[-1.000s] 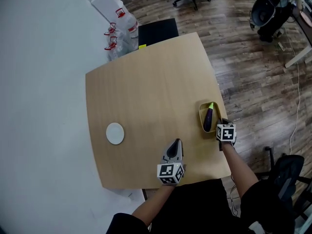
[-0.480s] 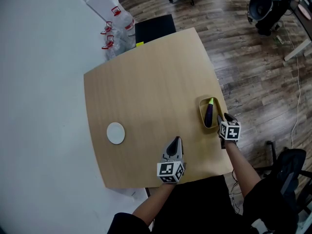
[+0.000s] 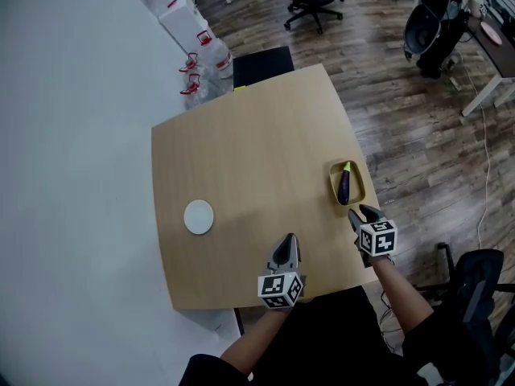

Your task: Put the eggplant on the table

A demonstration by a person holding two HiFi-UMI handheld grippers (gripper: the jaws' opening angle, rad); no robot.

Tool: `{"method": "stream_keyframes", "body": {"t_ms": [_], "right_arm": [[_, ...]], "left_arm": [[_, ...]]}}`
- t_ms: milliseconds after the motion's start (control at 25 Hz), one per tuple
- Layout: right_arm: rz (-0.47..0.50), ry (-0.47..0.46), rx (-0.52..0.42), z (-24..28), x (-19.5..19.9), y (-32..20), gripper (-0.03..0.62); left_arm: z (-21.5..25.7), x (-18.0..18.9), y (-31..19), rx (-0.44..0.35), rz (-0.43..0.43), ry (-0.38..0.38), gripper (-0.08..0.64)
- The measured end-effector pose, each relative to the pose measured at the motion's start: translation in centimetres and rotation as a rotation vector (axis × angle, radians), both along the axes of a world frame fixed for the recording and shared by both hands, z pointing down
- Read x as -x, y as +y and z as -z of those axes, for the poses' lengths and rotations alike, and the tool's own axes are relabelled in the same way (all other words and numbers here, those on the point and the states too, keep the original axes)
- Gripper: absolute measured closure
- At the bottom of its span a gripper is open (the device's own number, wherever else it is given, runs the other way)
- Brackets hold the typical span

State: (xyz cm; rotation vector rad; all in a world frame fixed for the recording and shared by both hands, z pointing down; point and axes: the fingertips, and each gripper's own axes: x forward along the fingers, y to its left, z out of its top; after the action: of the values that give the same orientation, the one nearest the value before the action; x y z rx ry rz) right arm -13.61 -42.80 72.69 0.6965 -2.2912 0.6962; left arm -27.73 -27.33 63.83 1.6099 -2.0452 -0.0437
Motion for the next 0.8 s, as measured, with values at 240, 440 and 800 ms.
{"method": "stream_keyframes", "body": {"t_ms": [240,440,800], "right_arm": [[0.016,-0.074,-0.047,4.6,-0.2,8.1,0.404],[-0.033,-0.147,-0.081,8.1,-1.8,14.6,0.470],[0.001,-0.230,-0.191,13.9,-5.3,27.9,0.531]], "left_arm": [[2.6,-1.7,5.9,-0.040,0.015,-0.014,0.541],[5.3,-4.5,11.7,-0.090,-0.023,-0.115,0.541],[6.1,-9.2,23.3,-0.121,0.007,-0.025,0.541]]}}
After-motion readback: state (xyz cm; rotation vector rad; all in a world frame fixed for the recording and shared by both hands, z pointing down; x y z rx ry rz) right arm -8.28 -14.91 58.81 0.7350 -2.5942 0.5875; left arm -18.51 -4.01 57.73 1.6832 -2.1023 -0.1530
